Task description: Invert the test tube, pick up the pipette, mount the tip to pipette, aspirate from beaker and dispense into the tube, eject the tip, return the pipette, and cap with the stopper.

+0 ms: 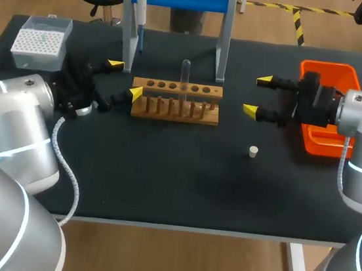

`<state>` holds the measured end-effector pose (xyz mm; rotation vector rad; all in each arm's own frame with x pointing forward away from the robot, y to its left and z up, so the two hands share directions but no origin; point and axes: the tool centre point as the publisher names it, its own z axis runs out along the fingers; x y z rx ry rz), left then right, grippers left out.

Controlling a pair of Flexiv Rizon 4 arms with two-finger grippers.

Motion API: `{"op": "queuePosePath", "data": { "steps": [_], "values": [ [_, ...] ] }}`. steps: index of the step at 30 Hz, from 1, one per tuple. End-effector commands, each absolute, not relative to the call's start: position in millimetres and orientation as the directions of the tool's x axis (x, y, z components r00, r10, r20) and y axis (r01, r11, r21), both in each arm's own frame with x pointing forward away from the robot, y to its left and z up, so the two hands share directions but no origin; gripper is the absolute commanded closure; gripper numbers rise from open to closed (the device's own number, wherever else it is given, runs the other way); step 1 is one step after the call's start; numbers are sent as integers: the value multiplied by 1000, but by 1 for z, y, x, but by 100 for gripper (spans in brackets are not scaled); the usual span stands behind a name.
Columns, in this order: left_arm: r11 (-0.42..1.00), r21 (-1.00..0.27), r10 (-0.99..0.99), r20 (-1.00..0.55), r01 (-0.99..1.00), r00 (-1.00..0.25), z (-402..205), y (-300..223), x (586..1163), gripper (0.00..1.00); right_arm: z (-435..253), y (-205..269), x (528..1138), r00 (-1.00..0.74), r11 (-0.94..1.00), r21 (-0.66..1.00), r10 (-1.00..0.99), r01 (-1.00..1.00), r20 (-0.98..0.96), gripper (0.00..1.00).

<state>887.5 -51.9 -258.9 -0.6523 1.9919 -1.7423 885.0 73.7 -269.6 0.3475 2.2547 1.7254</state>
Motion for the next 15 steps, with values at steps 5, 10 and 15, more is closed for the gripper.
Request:
{"op": "queuePosePath", "data": {
  "steps": [5, 10, 15],
  "values": [
    [108, -991, -593, -3, -76, -805, -259, -51, 886, 0, -265, 93, 885, -971, 222, 975, 228, -24, -76, 0],
    [108, -991, -593, -3, -76, -805, -259, -51, 886, 0, -260, 114, 890, -991, 173, 984, 113, -48, -68, 0],
    [108, -991, -593, -3, -76, -805, -259, -51, 886, 0, -254, 134, 898, -999, 135, 990, 14, -45, -47, 0]
  ]
}}
